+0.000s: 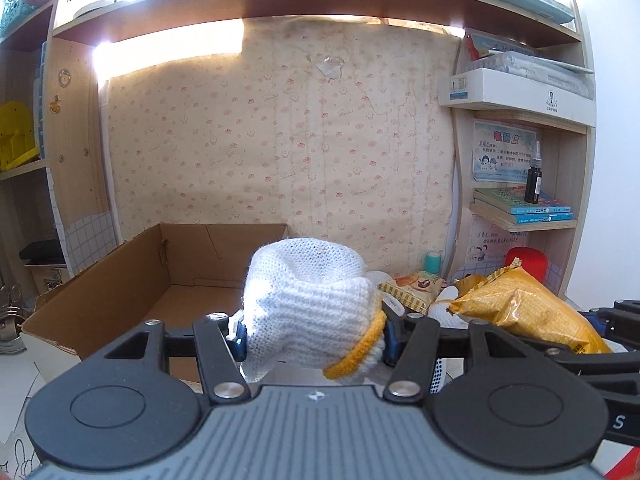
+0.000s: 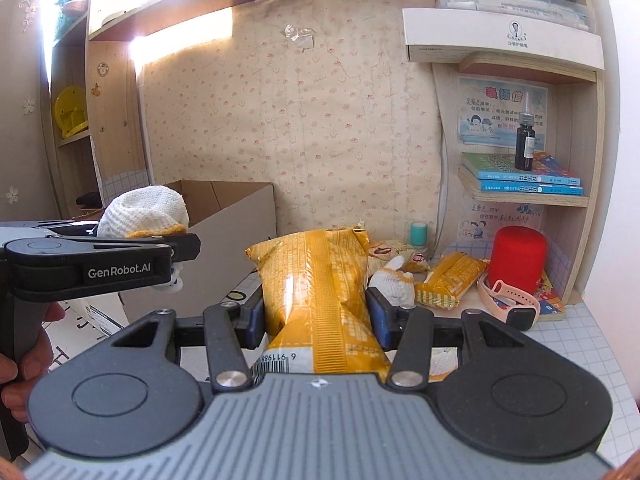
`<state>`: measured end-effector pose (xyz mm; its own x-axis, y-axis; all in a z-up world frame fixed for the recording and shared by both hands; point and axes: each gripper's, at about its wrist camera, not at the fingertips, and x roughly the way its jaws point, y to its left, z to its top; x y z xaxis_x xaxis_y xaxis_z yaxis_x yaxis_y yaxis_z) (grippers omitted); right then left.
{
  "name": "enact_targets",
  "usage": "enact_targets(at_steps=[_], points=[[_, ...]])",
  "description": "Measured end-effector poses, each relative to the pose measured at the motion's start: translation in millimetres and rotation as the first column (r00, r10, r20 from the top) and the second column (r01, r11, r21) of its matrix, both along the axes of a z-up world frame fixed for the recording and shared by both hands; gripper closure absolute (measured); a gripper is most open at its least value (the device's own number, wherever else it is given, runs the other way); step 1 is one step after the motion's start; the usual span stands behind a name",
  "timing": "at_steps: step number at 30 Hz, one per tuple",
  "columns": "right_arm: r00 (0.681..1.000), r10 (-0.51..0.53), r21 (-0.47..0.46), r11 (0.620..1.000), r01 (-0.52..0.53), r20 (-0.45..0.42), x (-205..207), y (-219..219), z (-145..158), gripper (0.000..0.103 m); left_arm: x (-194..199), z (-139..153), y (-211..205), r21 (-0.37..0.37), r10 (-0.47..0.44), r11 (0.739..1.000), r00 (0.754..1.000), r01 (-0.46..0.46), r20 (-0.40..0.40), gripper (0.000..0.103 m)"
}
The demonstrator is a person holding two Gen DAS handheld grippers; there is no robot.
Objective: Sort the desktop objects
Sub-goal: 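Lift the yellow bag with the right gripper while the left gripper carries the glove to the box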
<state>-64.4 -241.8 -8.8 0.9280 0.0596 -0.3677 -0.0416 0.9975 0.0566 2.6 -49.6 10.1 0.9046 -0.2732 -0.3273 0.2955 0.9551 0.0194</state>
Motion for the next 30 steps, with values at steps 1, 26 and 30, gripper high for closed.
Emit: enact_targets(at_steps=[1, 26, 30], points=[[1.0, 0.008, -0.002, 1.0, -0.008, 0.003, 1, 3, 2, 0.054, 0, 2, 4, -0.004, 0.008, 1.0, 1.0, -0.008, 0.004, 0.043], [0.961, 0.278, -0.041, 0.96, -0.278, 0.002, 96, 124, 32, 0.054, 43, 11, 122, -0.057, 0.245, 0.968, 0.969, -0.245, -0.015, 0.043], [0.955, 0.297, -0.048, 0.953, -0.298, -0.024, 124, 141, 29, 0.054, 54, 7, 131, -0.066, 0.271, 0.96, 0.962, -0.273, -0.038, 0.043]])
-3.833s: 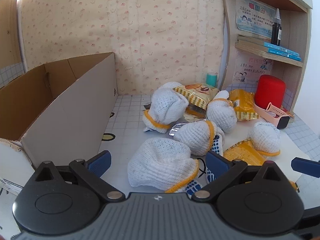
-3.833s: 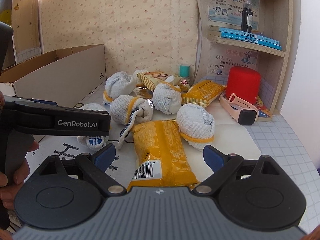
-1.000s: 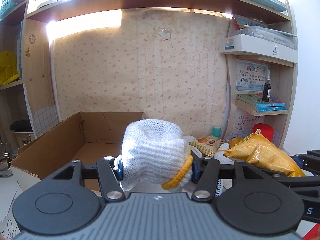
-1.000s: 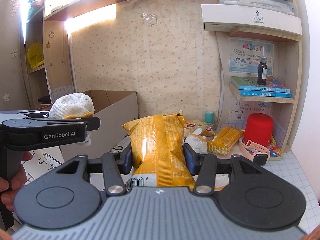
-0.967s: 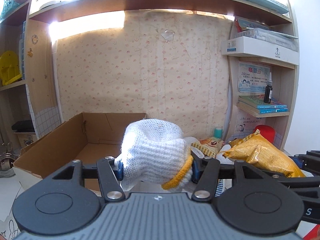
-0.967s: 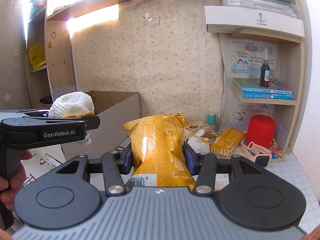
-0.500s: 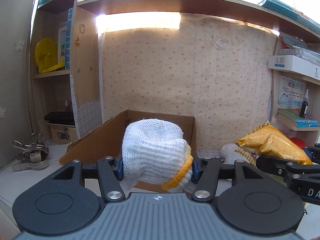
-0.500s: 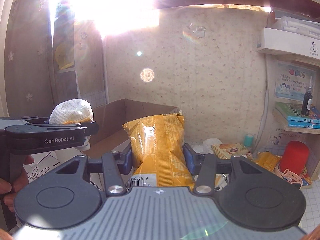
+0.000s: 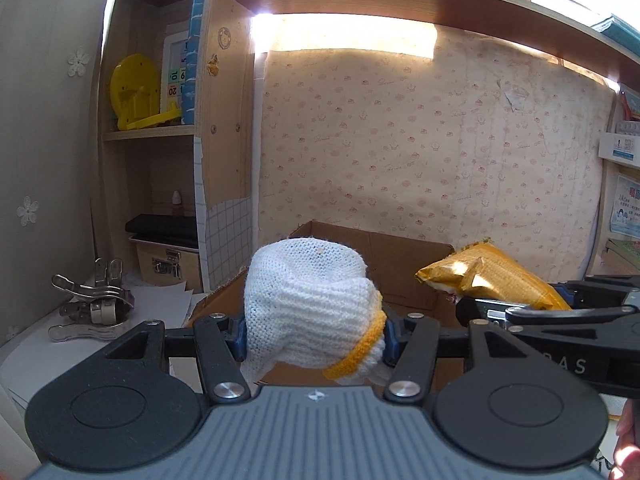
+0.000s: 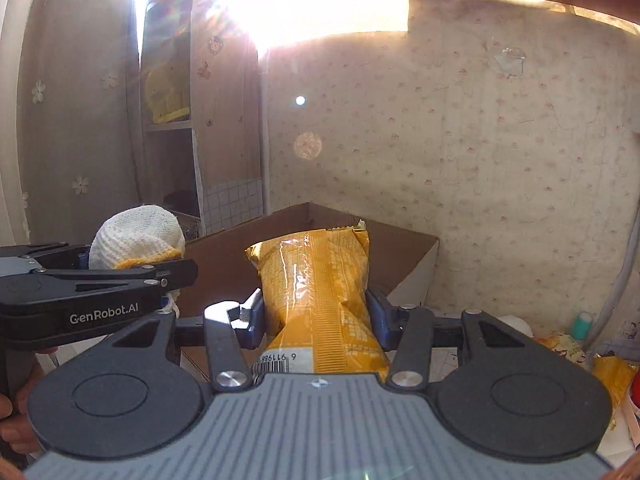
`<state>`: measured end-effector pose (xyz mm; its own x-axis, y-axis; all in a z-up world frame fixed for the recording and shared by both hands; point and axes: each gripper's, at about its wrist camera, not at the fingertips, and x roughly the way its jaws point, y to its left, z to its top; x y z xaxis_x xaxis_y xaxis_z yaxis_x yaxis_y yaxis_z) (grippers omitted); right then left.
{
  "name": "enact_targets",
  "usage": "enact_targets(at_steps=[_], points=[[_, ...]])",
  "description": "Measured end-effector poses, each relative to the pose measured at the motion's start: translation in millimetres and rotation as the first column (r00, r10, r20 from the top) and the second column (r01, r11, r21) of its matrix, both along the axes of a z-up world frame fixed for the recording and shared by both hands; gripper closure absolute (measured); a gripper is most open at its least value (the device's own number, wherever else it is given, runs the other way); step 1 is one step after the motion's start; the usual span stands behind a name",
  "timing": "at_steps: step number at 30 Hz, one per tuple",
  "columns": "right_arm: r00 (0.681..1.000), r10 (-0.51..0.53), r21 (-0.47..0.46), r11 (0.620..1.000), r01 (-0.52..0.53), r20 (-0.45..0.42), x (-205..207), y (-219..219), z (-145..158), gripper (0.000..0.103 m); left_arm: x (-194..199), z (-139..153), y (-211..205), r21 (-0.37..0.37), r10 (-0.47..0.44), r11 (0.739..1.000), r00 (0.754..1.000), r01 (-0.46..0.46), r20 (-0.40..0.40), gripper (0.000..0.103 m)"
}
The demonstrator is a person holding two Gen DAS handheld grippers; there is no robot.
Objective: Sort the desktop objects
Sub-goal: 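Lift the yellow bag with the right gripper while the left gripper carries the glove to the box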
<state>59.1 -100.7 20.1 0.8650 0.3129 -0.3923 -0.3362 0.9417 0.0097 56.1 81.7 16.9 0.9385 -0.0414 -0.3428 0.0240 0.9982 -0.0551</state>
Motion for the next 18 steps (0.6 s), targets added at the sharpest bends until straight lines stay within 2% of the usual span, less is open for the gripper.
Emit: enact_targets(at_steps=[6, 18], points=[[0.999, 0.004, -0.003, 1.0, -0.004, -0.049, 33, 14, -12, 0.054, 14, -5, 8, -0.001, 0.021, 1.0, 1.0, -0.021, -0.023, 0.043], [0.996, 0.003, -0.017, 1.0, -0.005, -0.087, 75, 30, -19, 0.054, 30, -13, 9, -0.008, 0.03, 0.999, 0.997, -0.031, -0.067, 0.042]])
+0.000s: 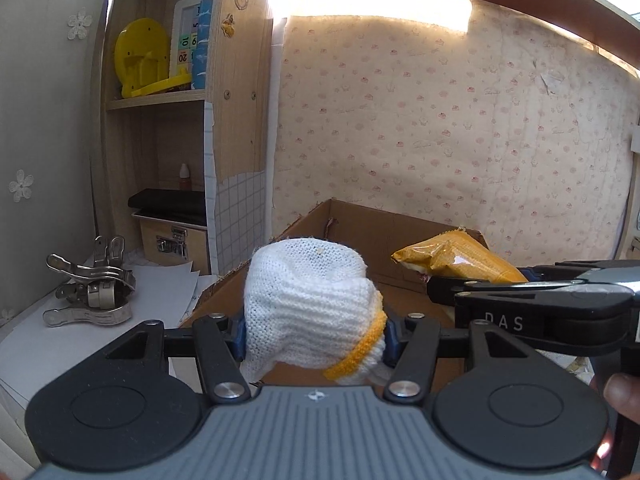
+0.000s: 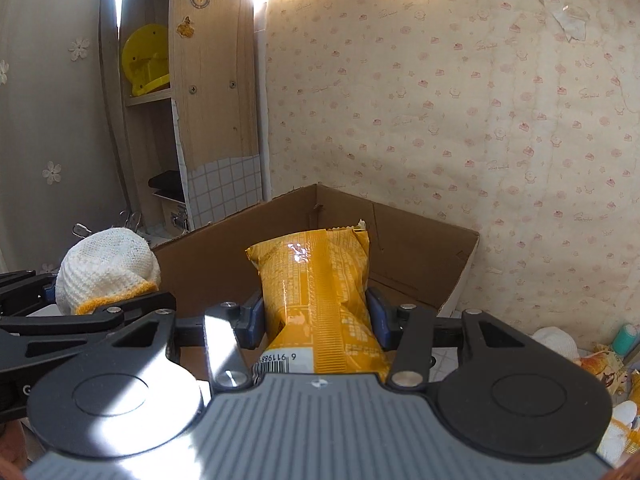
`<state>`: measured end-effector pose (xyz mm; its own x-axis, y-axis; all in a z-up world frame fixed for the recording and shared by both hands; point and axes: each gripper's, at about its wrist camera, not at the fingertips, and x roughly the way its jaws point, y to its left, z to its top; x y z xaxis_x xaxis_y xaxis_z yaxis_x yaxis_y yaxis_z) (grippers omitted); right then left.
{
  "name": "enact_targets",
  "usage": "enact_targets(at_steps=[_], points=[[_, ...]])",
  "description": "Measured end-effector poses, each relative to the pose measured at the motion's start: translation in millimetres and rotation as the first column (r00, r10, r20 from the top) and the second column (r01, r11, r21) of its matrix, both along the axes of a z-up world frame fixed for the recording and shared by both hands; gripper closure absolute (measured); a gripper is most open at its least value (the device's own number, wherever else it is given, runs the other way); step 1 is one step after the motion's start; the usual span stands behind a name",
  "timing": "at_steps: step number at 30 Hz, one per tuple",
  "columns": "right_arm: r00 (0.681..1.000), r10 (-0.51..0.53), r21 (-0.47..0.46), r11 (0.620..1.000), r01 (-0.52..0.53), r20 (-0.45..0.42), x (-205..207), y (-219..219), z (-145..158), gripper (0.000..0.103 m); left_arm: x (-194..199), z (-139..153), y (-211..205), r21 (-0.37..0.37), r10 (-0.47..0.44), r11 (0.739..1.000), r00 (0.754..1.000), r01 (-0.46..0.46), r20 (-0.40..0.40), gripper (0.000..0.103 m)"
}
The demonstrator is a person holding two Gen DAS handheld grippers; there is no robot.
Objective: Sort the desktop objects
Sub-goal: 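Lift the yellow bag with the right gripper while the left gripper carries the glove to the box, then open both grippers over the cardboard box, dropping the glove and bag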
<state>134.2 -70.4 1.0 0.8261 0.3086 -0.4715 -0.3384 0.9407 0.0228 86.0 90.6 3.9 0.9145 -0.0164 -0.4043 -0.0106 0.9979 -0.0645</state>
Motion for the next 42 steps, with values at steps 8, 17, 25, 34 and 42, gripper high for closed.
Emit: enact_targets(at_steps=[8, 17, 25, 34, 42], points=[[1.0, 0.004, -0.002, 1.0, -0.004, -0.031, 12, 4, -10, 0.053, 4, -4, -4, 0.016, 0.008, 1.0, 1.0, -0.008, -0.018, 0.042], [1.0, 0.005, -0.006, 1.0, -0.006, -0.023, 12, 3, -10, 0.051, 6, -6, -7, 0.031, 0.015, 0.999, 0.999, -0.014, -0.028, 0.036], [1.0, -0.013, 0.02, 1.0, 0.013, 0.016, 5, -7, -1, 0.038, 6, -5, -8, 0.041, 0.041, 0.998, 0.999, -0.04, -0.029, 0.027], [0.998, -0.027, 0.044, 0.999, 0.024, 0.065, -10, -23, 13, 0.036, 3, 1, -17, 0.066, 0.048, 0.997, 0.999, -0.048, -0.004, 0.0], [0.992, -0.063, 0.062, 0.996, 0.057, 0.105, -27, -47, 23, 0.035, -1, 2, -26, 0.066, 0.029, 0.997, 1.0, -0.029, 0.003, 0.0]])
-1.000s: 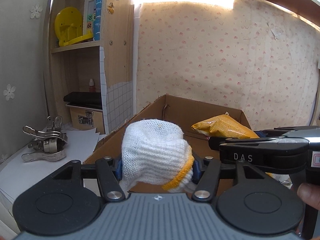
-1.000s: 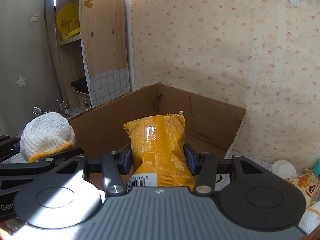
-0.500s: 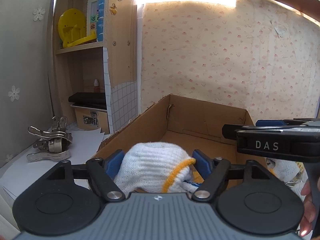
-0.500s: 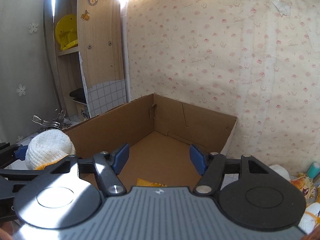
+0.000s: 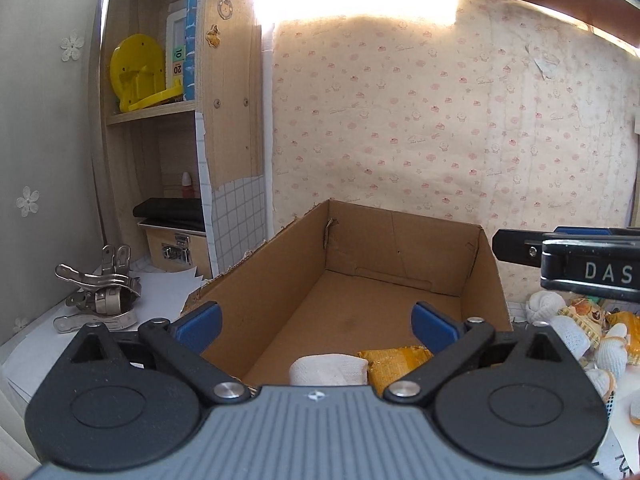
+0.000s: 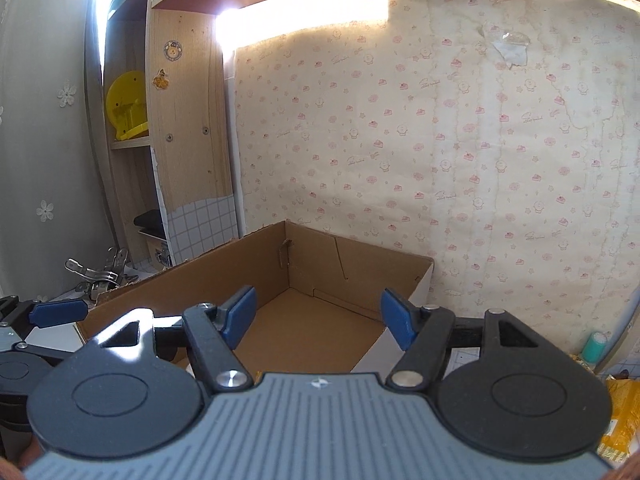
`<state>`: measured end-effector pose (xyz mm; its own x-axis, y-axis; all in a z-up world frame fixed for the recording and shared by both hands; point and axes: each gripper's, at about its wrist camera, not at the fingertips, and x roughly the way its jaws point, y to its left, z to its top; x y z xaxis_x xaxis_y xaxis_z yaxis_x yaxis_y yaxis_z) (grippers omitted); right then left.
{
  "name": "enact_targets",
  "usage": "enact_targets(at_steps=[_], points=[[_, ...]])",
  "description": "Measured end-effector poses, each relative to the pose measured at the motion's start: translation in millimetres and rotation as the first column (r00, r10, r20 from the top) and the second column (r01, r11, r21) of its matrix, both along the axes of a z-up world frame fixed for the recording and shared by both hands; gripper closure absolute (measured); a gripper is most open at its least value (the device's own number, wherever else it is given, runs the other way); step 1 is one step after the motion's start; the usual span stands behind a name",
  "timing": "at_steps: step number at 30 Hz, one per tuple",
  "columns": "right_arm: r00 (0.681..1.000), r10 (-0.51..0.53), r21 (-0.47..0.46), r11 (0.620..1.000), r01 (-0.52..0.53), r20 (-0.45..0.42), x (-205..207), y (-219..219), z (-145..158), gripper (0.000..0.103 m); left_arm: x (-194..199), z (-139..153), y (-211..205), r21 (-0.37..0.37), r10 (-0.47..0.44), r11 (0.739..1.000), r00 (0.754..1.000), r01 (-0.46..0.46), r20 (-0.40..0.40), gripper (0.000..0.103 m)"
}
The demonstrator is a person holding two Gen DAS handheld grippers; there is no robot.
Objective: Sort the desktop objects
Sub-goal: 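Open both grippers over the cardboard box, dropping the glove and bag, then grasp a white glove with the left gripper while the right gripper grasps another glove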
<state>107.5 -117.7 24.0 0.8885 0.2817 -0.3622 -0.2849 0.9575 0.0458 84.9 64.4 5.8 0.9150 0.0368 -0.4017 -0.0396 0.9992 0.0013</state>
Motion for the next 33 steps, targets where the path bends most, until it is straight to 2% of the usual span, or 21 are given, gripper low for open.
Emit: enact_targets(at_steps=[9, 14, 17, 22, 27, 33], points=[[0.997, -0.062, -0.018, 0.998, 0.063, 0.035, -31, -33, -1, 0.035, -17, 7, -24, -0.012, -0.062, 0.998, 0.997, 0.062, 0.04, 0.0], [0.989, -0.132, -0.035, 0.99, 0.134, 0.061, -57, -60, -2, 0.028, -30, 10, -51, -0.04, -0.138, 0.989, 0.989, 0.14, 0.057, 0.0], [0.983, -0.171, -0.036, 0.984, 0.174, 0.066, -72, -77, -5, 0.028, -38, 8, -74, -0.034, -0.194, 0.98, 0.979, 0.196, 0.059, 0.0], [0.963, -0.262, -0.06, 0.962, 0.266, 0.069, -97, -112, -13, 0.028, -50, 1, -113, -0.014, -0.289, 0.957, 0.956, 0.29, 0.056, 0.0], [0.926, -0.374, -0.061, 0.924, 0.376, 0.044, -117, -154, -26, 0.027, -53, -12, -142, -0.019, -0.343, 0.939, 0.939, 0.343, 0.034, 0.0], [0.898, -0.44, -0.054, 0.897, 0.44, -0.001, -130, -188, -46, 0.027, -56, -31, -172, -0.016, -0.387, 0.922, 0.922, 0.387, 0.01, 0.0]])
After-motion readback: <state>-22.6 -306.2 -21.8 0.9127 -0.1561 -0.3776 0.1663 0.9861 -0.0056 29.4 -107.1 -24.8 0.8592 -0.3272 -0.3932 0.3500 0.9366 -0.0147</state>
